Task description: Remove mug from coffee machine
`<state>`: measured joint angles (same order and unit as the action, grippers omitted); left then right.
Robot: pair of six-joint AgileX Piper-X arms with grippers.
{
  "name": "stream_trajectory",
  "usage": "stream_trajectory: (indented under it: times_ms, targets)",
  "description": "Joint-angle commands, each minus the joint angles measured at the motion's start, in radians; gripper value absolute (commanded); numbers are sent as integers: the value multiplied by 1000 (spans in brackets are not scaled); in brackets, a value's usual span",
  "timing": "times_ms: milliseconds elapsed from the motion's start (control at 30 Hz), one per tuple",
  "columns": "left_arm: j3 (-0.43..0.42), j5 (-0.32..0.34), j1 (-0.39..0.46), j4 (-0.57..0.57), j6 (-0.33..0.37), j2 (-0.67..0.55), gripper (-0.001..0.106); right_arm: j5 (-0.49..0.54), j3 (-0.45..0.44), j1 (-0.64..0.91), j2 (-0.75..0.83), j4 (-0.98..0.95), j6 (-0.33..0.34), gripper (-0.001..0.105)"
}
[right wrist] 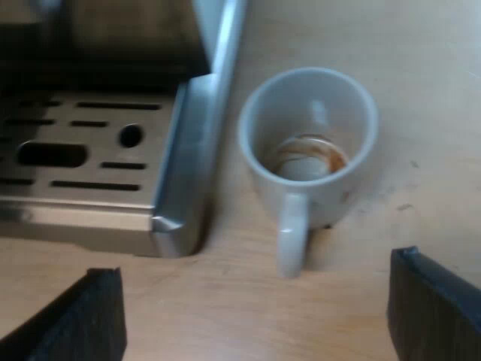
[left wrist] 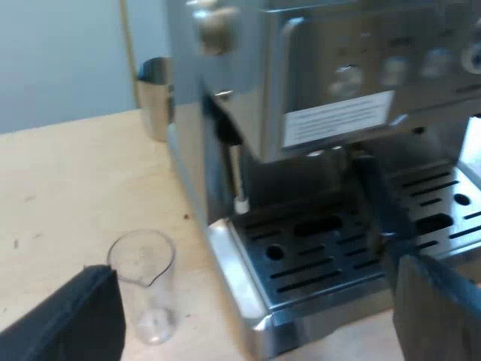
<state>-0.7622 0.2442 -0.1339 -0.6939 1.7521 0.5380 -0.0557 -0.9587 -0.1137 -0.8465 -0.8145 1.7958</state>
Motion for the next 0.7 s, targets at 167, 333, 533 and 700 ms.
stream_trajectory:
  times_ms: [167,333,533,700]
  targets:
    - [-7,18,122,-98,-8,-4,87,18,-10,155,35,-11,53,72]
    - [-7,20,117,-140,-8,-36,87,38,-10,162,93,-31,116,72]
    - [-7,20,117,-246,-15,-121,87,36,-10,160,204,-43,114,72]
    - [-7,20,117,-282,-37,-196,87,36,20,160,315,-43,114,72]
